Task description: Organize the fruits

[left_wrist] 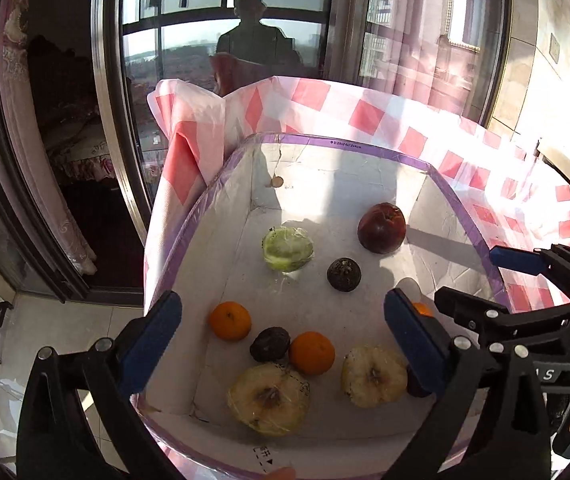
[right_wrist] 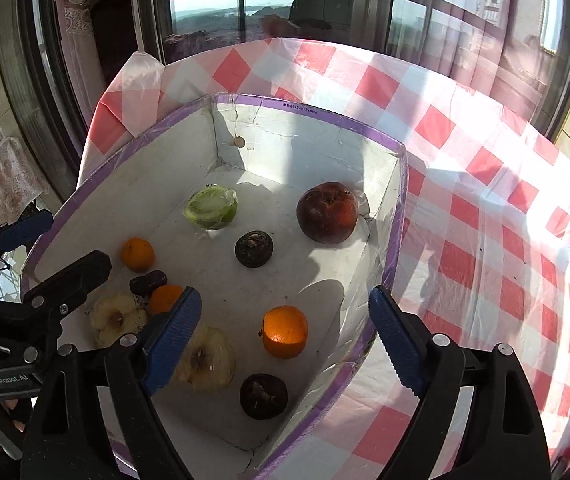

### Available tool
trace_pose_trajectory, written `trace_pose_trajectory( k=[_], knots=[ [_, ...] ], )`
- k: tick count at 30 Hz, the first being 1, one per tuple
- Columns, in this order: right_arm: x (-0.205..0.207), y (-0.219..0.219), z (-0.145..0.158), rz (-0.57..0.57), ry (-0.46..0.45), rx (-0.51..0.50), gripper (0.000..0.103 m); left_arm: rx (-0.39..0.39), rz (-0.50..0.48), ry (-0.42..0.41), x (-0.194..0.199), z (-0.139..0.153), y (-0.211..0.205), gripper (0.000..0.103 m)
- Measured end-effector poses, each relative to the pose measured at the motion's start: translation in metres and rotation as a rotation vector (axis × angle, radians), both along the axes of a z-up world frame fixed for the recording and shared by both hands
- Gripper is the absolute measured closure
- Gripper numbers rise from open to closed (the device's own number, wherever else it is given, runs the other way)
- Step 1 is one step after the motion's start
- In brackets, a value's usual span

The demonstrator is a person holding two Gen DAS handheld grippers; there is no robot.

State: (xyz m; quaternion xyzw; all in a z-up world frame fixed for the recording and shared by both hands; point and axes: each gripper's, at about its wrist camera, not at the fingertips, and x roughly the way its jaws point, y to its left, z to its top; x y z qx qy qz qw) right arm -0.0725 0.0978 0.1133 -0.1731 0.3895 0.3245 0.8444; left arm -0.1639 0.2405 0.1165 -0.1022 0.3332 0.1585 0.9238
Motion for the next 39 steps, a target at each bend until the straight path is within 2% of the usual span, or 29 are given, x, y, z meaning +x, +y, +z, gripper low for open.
trace_pose_trajectory(
  k=[2, 4, 6, 8, 10, 12, 18, 39],
  knots=[
    [-0.004, -0.002, 0.005, -0.014, -0.044, -0.010, 0.017, -0.071, -0.035, 0.014, 0.006, 0.003, 0.010, 0.002],
    [-0.004, -0.003, 0.008, -0.012, -0.020, 0.010, 0.017, -0.133, -0.061, 0.023, 0.015, 0.001, 0.018, 0.002],
    [-0.005, 0.002, 0.006, 0.002, -0.006, -0.010, 0.017, -0.130, -0.054, 0.059, 0.029, -0.003, 0.024, 0.002],
    [-0.010, 0.010, 0.000, 0.016, -0.011, -0.078, 0.017, -0.100, -0.014, 0.139, 0.042, -0.010, 0.028, 0.002],
    [-0.014, 0.017, -0.007, 0.042, 0.000, -0.113, 0.017, -0.144, -0.042, 0.169, 0.049, -0.017, 0.035, 0.002],
    [-0.018, 0.021, -0.012, 0.055, 0.008, -0.120, 0.017, -0.188, -0.059, 0.163, 0.049, -0.020, 0.040, 0.002],
    [-0.010, 0.027, -0.026, 0.031, 0.058, -0.130, 0.017, -0.119, -0.067, 0.207, 0.054, -0.025, 0.031, 0.002],
    [-0.009, 0.030, -0.030, 0.026, 0.075, -0.138, 0.017, -0.094, -0.091, 0.237, 0.055, -0.029, 0.029, 0.002]
  ],
)
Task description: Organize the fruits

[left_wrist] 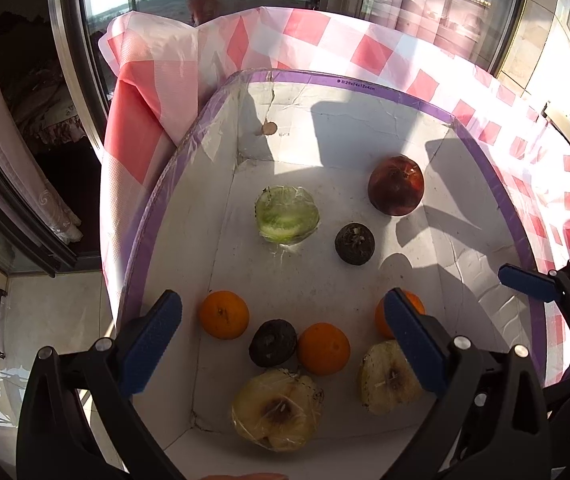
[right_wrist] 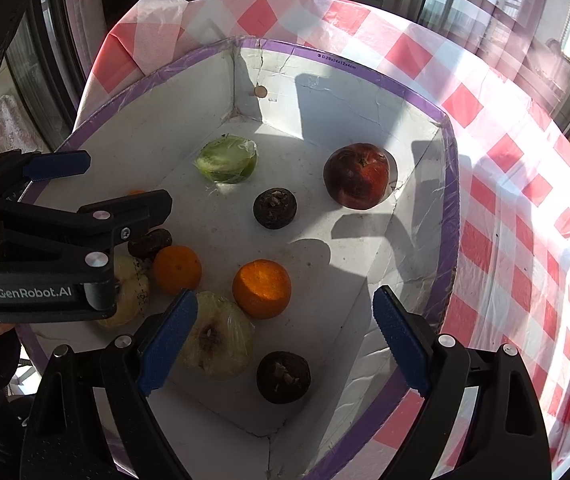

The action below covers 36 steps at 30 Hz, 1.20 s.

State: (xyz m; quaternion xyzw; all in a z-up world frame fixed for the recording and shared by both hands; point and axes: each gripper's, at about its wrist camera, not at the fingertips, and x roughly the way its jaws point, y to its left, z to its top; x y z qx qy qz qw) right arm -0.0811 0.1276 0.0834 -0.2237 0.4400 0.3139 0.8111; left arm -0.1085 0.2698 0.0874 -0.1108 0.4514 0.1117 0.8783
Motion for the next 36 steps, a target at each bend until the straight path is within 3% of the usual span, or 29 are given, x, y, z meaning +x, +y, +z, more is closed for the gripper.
trace_pose_trajectory(
  k=[36],
  knots=[
    [0.0000, 0.0003, -0.0004, -0.003, -0.002, -0.001, 0.016, 0.004, -0.002, 0.007, -0.0007, -0.0012, -0.0028, 0.002]
  ],
)
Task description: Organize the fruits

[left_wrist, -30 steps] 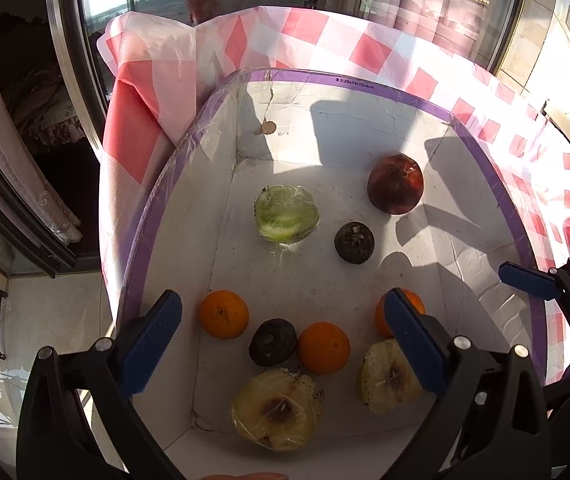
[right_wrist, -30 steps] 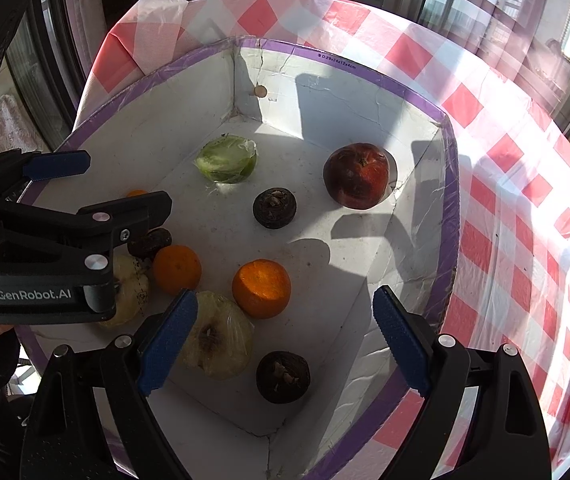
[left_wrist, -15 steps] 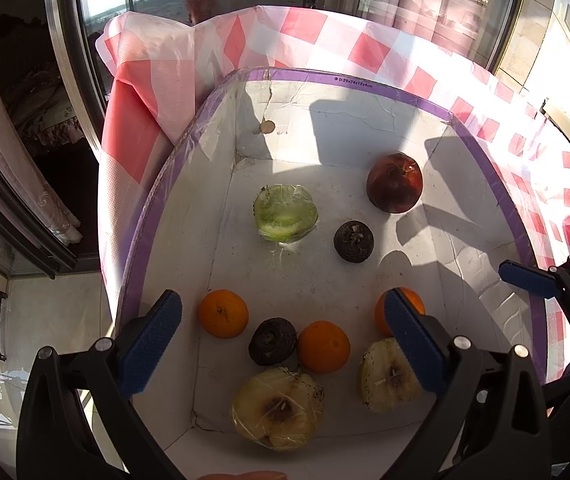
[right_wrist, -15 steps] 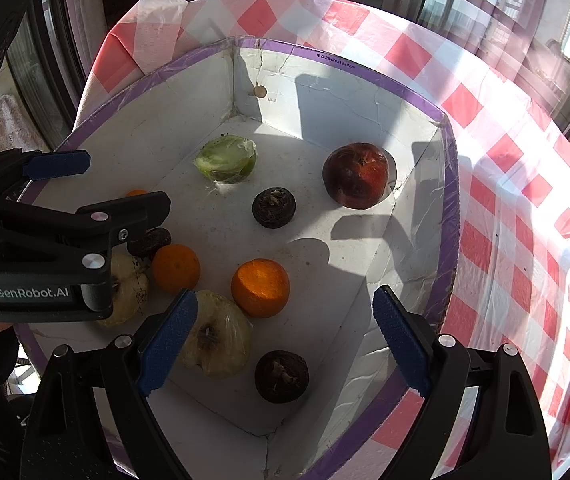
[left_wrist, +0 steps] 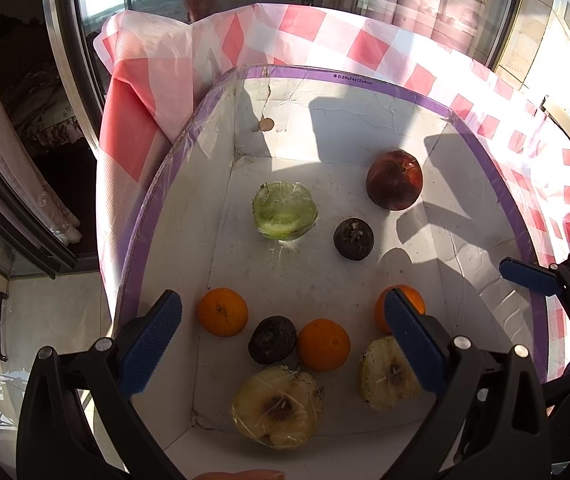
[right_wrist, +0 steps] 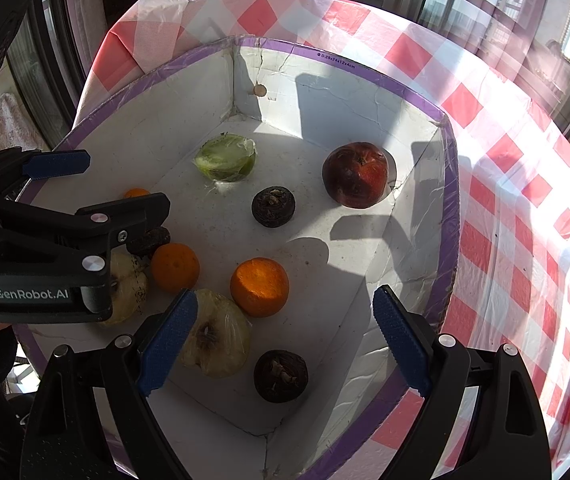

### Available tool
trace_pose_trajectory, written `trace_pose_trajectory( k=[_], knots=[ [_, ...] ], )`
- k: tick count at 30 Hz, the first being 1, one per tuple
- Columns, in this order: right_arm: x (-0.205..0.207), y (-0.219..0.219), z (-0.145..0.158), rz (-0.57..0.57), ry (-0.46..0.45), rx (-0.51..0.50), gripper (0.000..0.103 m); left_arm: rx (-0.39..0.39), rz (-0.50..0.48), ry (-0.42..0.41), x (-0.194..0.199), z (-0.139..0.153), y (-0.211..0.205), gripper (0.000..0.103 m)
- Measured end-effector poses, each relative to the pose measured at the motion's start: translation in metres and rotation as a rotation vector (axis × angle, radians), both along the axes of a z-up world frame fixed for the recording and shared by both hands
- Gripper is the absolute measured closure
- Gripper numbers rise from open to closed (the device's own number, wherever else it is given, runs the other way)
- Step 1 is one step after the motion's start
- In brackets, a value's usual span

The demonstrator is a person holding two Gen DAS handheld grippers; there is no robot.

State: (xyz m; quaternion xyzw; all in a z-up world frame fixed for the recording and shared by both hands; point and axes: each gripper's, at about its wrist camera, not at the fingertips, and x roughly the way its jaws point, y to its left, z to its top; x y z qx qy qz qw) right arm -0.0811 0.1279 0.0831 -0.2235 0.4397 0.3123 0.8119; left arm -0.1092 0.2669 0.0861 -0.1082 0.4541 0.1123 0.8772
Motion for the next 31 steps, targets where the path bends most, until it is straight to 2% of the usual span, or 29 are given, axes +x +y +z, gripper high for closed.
trace_pose_trajectory(
  k=[15, 26, 29, 31],
  knots=[
    [0.0007, -0.0006, -0.0004, 0.001, -0.006, -0.006, 0.016, 0.008, -0.002, 0.024, 0.0039, -0.0028, 0.0018, 0.002],
    [0.0000, 0.0022, -0.0011, 0.003, -0.015, -0.009, 0.016, 0.039, 0.039, 0.049, 0.0039, -0.0029, 0.0022, 0.005],
    [-0.0008, 0.0030, -0.0007, 0.001, -0.021, 0.001, 0.016, 0.048, 0.096, 0.045, 0.0027, -0.0012, 0.0025, 0.005],
    [-0.0010, -0.0019, 0.0018, 0.003, -0.022, 0.046, 0.016, 0.094, 0.160, 0.041, 0.0012, 0.0044, -0.0031, 0.005]
  ],
)
